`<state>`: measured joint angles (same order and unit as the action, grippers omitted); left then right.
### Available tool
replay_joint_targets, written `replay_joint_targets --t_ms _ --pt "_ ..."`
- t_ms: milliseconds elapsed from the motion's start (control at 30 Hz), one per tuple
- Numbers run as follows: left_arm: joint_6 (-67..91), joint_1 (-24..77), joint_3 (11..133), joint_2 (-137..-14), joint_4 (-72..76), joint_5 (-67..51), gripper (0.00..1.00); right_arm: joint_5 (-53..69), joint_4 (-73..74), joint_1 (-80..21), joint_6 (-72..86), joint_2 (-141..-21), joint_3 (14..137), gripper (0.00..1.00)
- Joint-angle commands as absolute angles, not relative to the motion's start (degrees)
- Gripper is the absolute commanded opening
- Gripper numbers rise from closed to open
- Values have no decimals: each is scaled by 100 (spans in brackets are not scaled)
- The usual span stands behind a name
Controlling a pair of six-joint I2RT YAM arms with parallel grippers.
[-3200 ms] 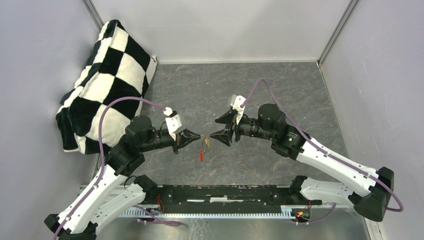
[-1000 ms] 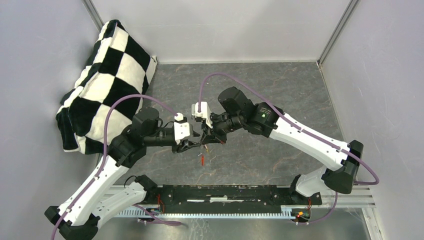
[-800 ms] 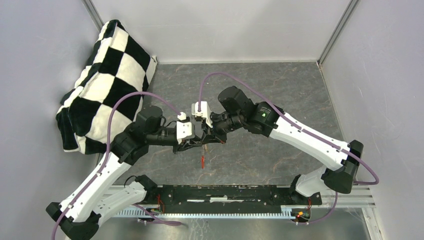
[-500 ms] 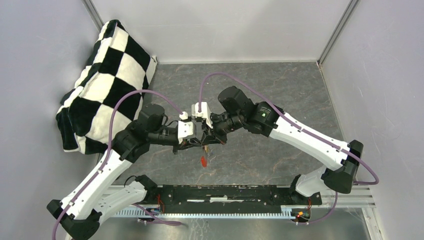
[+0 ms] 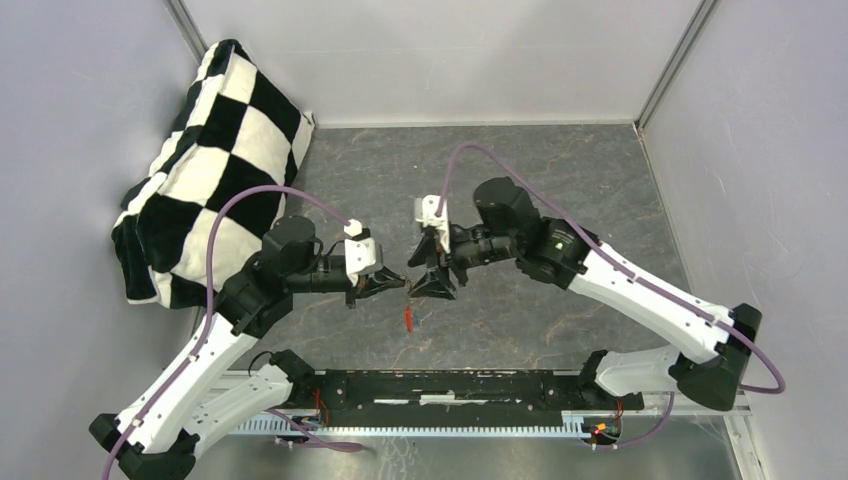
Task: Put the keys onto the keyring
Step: Insert the key onto the keyring.
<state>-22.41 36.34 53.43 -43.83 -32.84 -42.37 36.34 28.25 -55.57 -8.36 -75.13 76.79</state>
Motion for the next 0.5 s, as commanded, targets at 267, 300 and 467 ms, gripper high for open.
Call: replay_joint_targets --t_ms 267,300,467 --pt "-449 3612 5073 -4082 -1085 -3871 2 4189 97 -4654 816 -6231 6238 75" --pt "-400 3612 5067 -4083 -993 -3827 2 4169 45 -4642 883 -6196 6156 75" --pt "-24 3612 5093 -4121 -716 -3815 2 4119 -321 -4631 1088 -6126 5983 75"
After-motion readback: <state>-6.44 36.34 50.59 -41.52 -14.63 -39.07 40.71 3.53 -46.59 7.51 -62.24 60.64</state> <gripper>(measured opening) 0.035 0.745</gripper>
